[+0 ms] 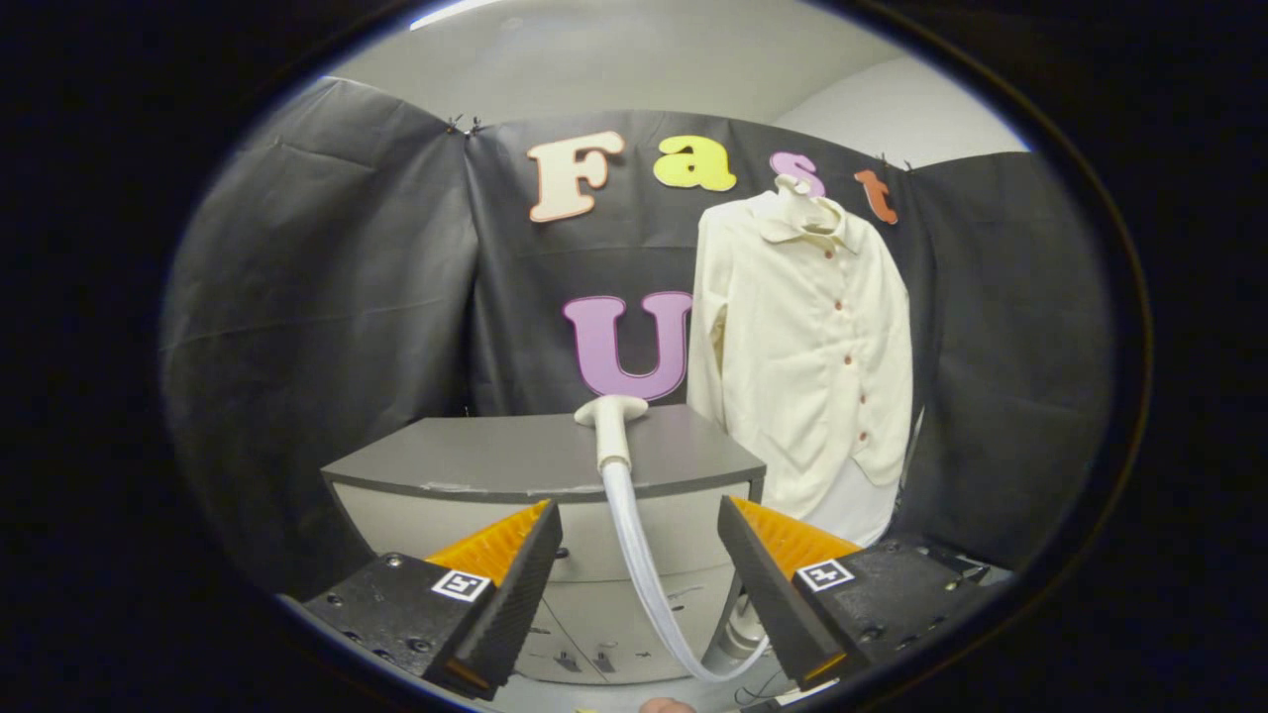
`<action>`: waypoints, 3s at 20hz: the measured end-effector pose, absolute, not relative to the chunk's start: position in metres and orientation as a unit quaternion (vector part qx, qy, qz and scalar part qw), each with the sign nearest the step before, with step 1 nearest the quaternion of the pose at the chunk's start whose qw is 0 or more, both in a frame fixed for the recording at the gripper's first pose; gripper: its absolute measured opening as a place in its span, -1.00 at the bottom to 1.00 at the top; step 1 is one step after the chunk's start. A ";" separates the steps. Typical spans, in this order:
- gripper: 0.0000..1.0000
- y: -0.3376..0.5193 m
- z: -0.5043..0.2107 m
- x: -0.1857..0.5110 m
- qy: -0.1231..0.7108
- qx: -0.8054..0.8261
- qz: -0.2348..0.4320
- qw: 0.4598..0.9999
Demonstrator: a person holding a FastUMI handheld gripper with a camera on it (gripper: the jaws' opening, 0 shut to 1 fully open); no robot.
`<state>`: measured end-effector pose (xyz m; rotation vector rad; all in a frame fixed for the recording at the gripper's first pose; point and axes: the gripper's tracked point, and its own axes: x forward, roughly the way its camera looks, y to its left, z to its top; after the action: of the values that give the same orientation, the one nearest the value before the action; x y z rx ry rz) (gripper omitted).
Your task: Iron the clothes twice with a garment steamer, once on the left side and once on the right side.
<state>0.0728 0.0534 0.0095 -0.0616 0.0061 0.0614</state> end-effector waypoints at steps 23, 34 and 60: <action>0.95 0.092 -0.002 0.317 0.171 -0.032 0.079 0.982; 0.05 0.129 -0.025 0.316 0.261 -0.043 0.154 0.952; -0.37 -0.063 0.157 0.233 0.035 -0.016 0.079 0.996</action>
<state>0.2328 -0.0633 0.1569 -0.0329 0.0699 0.1576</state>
